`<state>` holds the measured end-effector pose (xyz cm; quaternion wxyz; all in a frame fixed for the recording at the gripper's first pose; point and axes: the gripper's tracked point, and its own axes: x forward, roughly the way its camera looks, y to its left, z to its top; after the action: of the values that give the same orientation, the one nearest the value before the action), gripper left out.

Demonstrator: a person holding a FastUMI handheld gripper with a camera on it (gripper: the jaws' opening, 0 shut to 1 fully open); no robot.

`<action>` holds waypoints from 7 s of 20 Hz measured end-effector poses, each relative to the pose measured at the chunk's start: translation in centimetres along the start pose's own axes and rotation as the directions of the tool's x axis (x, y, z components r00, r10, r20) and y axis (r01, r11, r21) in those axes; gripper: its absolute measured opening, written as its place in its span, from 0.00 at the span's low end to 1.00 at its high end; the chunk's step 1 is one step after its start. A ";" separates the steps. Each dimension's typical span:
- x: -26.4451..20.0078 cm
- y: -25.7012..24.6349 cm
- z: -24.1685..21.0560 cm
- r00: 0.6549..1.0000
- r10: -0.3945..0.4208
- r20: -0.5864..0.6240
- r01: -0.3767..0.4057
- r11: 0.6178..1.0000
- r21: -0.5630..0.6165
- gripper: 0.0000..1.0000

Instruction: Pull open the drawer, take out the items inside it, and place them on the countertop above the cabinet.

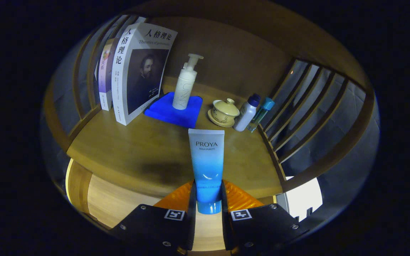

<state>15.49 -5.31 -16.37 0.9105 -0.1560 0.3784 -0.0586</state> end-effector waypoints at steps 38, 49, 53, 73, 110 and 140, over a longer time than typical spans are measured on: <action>-9.6 1.4 0.0 0.866 0.110 0.487 -0.287 0.908 0.306 0.94; -22.0 6.2 -10.5 0.717 0.087 0.691 -0.288 0.941 0.180 0.94; -23.2 6.6 -15.0 0.740 0.085 0.667 -0.267 0.948 0.176 0.94; -17.4 8.2 -22.9 0.872 0.077 0.484 -0.253 0.917 0.308 0.94; -8.2 7.9 -14.1 0.845 0.047 0.532 -0.209 0.946 0.249 0.94; -11.5 0.2 -1.8 0.745 0.074 0.663 -0.258 0.948 0.184 0.94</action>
<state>6.12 -2.99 -9.95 0.9986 -0.0094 0.0413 0.0314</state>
